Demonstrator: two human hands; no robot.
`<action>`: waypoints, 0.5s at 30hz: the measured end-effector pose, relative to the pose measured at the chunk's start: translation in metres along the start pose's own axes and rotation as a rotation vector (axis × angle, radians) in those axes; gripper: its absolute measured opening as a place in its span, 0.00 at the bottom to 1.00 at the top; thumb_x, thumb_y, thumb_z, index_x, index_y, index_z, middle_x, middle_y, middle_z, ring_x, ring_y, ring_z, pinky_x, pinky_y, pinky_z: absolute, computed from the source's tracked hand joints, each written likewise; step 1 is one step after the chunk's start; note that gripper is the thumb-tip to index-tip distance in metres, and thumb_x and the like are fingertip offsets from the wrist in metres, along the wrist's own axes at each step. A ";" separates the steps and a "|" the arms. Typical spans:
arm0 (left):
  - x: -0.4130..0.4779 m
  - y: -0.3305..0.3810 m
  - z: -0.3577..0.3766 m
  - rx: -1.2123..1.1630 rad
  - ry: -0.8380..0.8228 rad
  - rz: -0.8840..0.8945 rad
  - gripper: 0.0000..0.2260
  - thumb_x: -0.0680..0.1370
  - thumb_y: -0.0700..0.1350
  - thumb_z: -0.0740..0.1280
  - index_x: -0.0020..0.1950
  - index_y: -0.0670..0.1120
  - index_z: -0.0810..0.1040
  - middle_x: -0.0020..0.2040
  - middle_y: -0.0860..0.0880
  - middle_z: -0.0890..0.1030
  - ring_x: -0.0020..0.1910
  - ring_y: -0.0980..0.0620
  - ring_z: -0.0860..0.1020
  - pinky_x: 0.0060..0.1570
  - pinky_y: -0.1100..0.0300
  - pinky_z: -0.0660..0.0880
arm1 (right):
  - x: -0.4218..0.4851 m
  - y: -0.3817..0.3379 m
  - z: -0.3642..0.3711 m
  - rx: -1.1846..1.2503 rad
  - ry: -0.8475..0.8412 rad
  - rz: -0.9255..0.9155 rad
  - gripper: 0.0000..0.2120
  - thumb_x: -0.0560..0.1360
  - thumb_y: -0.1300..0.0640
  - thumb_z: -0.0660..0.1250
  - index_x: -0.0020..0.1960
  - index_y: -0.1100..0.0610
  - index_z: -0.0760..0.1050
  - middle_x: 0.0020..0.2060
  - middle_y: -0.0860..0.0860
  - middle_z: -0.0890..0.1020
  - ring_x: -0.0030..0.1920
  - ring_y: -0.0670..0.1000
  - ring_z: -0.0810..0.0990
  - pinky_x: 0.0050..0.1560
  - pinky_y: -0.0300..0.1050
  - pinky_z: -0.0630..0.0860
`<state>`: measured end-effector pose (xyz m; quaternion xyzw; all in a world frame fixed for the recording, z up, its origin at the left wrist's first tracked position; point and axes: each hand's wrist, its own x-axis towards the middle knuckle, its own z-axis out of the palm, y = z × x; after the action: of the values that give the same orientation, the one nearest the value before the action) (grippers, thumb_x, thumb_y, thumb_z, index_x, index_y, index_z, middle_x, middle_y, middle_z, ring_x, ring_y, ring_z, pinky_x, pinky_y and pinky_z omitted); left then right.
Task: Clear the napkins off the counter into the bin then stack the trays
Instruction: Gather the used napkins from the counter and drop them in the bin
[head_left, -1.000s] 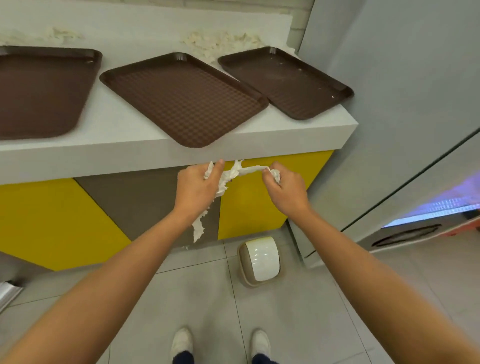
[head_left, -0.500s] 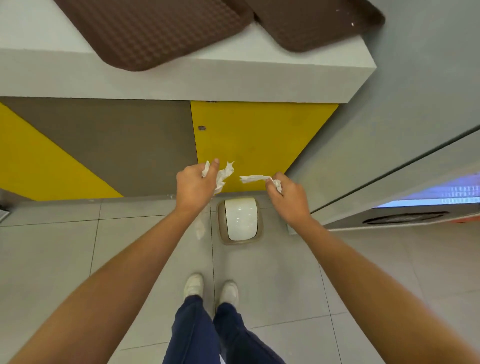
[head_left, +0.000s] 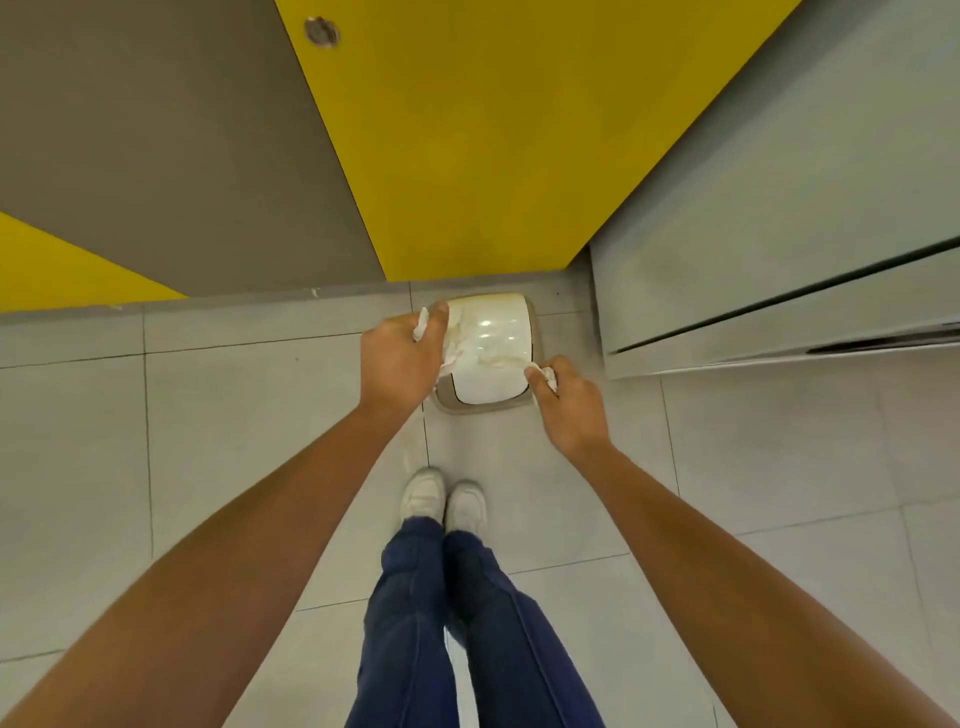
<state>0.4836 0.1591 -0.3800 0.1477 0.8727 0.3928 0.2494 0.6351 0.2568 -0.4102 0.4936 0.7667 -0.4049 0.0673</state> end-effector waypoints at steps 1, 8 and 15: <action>0.006 -0.014 0.012 0.009 -0.005 -0.009 0.26 0.79 0.50 0.62 0.23 0.46 0.58 0.21 0.50 0.62 0.20 0.57 0.66 0.23 0.67 0.61 | 0.009 0.011 0.013 0.003 -0.008 0.028 0.16 0.81 0.49 0.56 0.58 0.61 0.71 0.42 0.52 0.75 0.42 0.52 0.73 0.42 0.41 0.68; 0.040 -0.083 0.067 0.068 -0.019 -0.057 0.26 0.80 0.52 0.60 0.24 0.45 0.59 0.23 0.49 0.62 0.24 0.53 0.61 0.25 0.66 0.61 | 0.062 0.066 0.086 0.012 -0.065 0.121 0.15 0.81 0.50 0.57 0.56 0.62 0.71 0.42 0.55 0.76 0.42 0.53 0.73 0.42 0.41 0.66; 0.059 -0.125 0.094 0.007 -0.019 -0.120 0.24 0.80 0.52 0.61 0.26 0.46 0.61 0.24 0.49 0.64 0.25 0.54 0.62 0.24 0.68 0.61 | 0.108 0.086 0.133 0.065 -0.082 0.206 0.16 0.82 0.53 0.53 0.60 0.64 0.69 0.53 0.60 0.77 0.47 0.54 0.74 0.44 0.42 0.67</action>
<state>0.4786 0.1625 -0.5470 0.0997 0.8790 0.3726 0.2803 0.6113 0.2572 -0.6007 0.5546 0.6951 -0.4403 0.1239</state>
